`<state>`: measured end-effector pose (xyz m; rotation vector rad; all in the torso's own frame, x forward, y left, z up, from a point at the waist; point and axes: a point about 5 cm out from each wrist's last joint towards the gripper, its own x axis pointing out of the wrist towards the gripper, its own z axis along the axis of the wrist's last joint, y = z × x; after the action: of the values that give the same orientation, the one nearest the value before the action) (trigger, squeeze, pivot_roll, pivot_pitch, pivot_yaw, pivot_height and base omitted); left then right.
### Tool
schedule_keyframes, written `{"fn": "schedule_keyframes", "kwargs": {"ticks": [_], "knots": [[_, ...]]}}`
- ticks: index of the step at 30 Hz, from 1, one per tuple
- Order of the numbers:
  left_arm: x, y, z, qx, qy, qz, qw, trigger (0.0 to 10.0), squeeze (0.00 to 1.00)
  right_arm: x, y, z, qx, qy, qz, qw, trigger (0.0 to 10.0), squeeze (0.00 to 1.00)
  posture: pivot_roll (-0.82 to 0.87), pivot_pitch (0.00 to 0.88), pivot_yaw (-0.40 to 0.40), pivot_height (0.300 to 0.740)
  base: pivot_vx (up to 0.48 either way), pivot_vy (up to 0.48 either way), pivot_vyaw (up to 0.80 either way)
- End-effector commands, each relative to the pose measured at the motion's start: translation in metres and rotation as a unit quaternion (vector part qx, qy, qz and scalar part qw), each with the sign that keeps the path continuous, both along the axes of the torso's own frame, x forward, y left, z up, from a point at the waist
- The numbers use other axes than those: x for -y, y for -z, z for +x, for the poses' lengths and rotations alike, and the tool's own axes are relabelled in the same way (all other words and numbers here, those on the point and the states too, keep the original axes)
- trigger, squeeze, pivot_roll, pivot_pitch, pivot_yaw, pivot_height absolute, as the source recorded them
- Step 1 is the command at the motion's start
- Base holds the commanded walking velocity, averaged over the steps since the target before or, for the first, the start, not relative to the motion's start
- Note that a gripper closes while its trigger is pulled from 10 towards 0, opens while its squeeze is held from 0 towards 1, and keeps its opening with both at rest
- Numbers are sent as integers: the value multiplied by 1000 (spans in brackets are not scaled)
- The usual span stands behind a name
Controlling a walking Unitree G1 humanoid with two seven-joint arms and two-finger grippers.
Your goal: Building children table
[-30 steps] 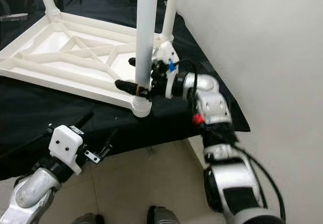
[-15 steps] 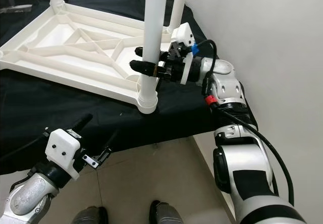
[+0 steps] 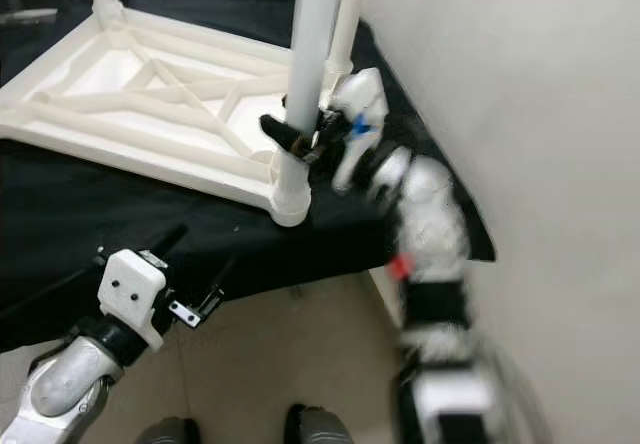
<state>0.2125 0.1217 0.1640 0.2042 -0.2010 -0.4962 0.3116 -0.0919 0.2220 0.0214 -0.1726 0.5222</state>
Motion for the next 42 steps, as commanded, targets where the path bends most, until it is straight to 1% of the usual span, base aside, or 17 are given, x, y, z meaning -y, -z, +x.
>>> {"fn": "schedule_keyframes", "kwargs": {"ticks": [1,3,7,8,12,13,19,20,21,23,27,34,35,36,37,38,42], "knots": [[1,4,1,-2,2,7,1000,10000,0,-3,51,-7,-134,48,-41,989,0,0,13,137,-124,740,0,0,0],[4,8,10,-3,7,11,1000,10000,0,-28,50,-9,-130,47,-21,990,0,0,-1,92,-122,740,0,0,0],[2,11,15,-3,5,16,1000,10000,0,-41,35,3,-108,20,-20,994,0,0,0,69,-124,740,0,0,0],[1,13,16,-3,2,18,1000,10000,0,-44,28,6,-97,16,-14,995,10000,0,4,58,-128,740,0,0,0],[0,14,18,-2,-3,21,1000,10000,0,-48,14,7,-64,-39,-8,997,10000,0,13,63,-129,740,0,0,0],[0,13,17,-1,-4,21,1000,10000,0,-45,6,8,-43,-81,-1,996,10000,1000,18,76,-127,740,0,0,0],[0,10,14,1,-3,20,1000,10000,0,-32,-7,2,-3,-181,-11,983,10000,1000,19,113,-119,740,0,0,0],[0,10,13,1,-1,19,1000,10000,0,-20,-9,9,8,-197,-32,980,10000,1000,25,128,-119,740,0,0,0],[0,10,13,1,-1,19,1000,10000,0,-20,-9,9,8,-197,-32,980,10000,1000,25,128,-119,740,0,0,0],[0,8,8,1,2,18,1000,10000,0,5,-14,24,18,-222,-59,973,10000,1000,41,172,-119,740,0,0,0],[-1,5,2,4,3,17,1000,10000,0,24,-26,43,31,-220,-75,972,10000,1000,47,185,-120,740,0,0,0],[0,1,-7,4,2,19,1000,10000,0,29,-51,59,51,-265,-91,959,10000,1000,68,233,-118,740,0,0,0],[0,1,-8,4,2,19,1000,10000,0,29,-55,61,56,-265,-94,958,10000,125,72,241,-119,740,0,0,0],[0,0,-8,4,2,19,1000,10000,0,29,-58,62,57,-270,-93,957,10000,0,72,241,-119,740,0,0,0],[0,0,-9,4,2,19,1000,10000,0,30,-63,64,61,-274,-91,956,3255,0,74,249,-119,740,0,0,0],[0,-1,-10,3,1,19,1000,10000,0,33,-68,66,61,-278,-86,955,0,0,73,251,-121,740,0,0,0],[0,-1,-10,2,1,19,1000,10000,0,36,-70,67,61,-281,-82,954,0,0,73,251,-121,740,0,0,0]]}}
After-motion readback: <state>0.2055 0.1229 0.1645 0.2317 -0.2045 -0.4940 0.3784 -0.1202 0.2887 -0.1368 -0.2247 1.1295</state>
